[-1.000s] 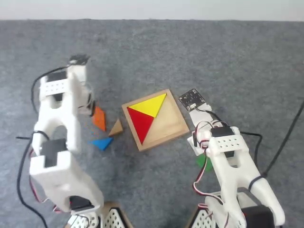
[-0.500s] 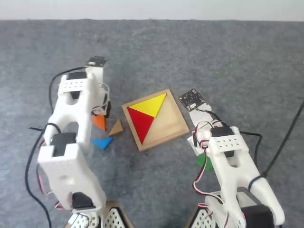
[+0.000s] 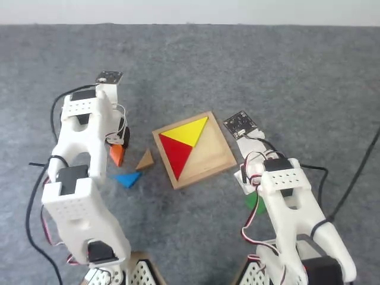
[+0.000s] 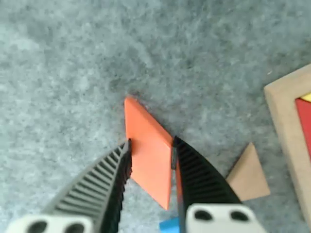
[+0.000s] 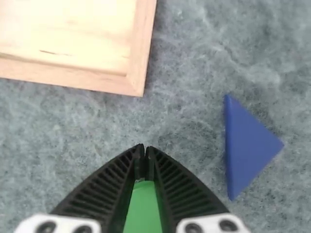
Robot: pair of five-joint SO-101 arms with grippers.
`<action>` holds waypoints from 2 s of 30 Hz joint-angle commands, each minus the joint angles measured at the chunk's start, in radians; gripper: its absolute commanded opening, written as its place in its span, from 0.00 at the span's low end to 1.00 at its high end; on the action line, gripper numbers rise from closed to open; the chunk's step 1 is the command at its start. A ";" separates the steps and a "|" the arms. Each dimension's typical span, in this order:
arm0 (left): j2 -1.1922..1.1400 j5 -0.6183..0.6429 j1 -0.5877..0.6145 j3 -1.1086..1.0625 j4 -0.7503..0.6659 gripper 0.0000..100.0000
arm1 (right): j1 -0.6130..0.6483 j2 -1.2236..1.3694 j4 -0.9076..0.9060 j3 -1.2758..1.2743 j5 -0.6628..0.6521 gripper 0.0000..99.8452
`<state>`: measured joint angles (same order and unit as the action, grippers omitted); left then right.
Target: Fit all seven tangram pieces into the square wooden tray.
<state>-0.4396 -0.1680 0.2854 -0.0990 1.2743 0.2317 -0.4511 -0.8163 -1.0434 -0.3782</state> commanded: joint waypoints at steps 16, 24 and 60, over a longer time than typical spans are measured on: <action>-0.003 -0.063 0.103 0.018 0.034 0.20 | 0.004 -0.039 0.013 0.003 -0.008 0.03; -0.002 -0.064 0.167 0.054 0.006 0.18 | 0.004 -0.039 0.013 0.003 -0.008 0.03; -0.115 -0.091 0.167 0.176 -0.032 0.07 | 0.007 -0.039 0.021 -0.008 -0.008 0.03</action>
<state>-0.5209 -0.2417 0.4772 0.0269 1.2252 0.2302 -0.4511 -0.8132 -1.0587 -0.3782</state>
